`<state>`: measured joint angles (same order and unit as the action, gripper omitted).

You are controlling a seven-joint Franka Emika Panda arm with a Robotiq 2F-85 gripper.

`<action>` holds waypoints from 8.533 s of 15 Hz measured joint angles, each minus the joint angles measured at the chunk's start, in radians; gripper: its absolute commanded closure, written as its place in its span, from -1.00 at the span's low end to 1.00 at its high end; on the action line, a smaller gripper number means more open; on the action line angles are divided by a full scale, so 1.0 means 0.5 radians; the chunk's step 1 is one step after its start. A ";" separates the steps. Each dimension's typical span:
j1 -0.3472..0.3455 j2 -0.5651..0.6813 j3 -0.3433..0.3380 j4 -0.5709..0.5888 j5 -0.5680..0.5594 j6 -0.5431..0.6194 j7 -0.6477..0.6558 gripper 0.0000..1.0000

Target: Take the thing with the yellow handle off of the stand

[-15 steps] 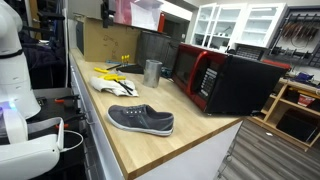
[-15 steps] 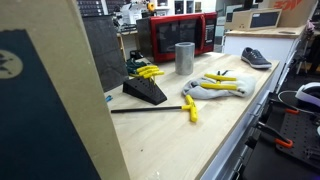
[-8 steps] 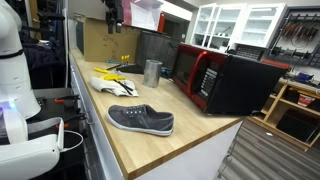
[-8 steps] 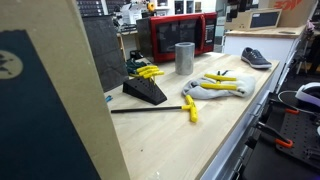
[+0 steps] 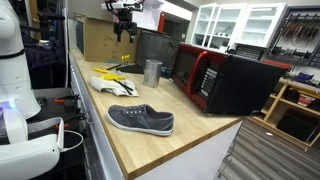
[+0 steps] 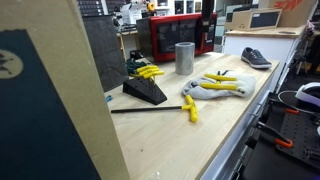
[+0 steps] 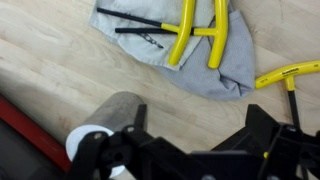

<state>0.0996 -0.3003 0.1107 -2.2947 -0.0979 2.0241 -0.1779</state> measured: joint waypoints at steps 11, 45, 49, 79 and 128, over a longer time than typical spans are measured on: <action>0.109 0.680 0.068 0.592 -0.001 0.101 -0.475 -1.00; 0.261 1.535 0.282 1.392 -0.005 -0.003 -0.627 0.92; 0.259 1.526 0.282 1.393 -0.005 -0.007 -0.627 0.92; 0.180 0.572 0.173 0.618 -0.573 -0.479 -0.893 0.92; 0.283 0.105 0.109 -0.190 -0.218 -0.024 -1.109 -1.00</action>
<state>0.2409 -0.2480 0.1652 -2.3895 -0.2067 2.0119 -0.7324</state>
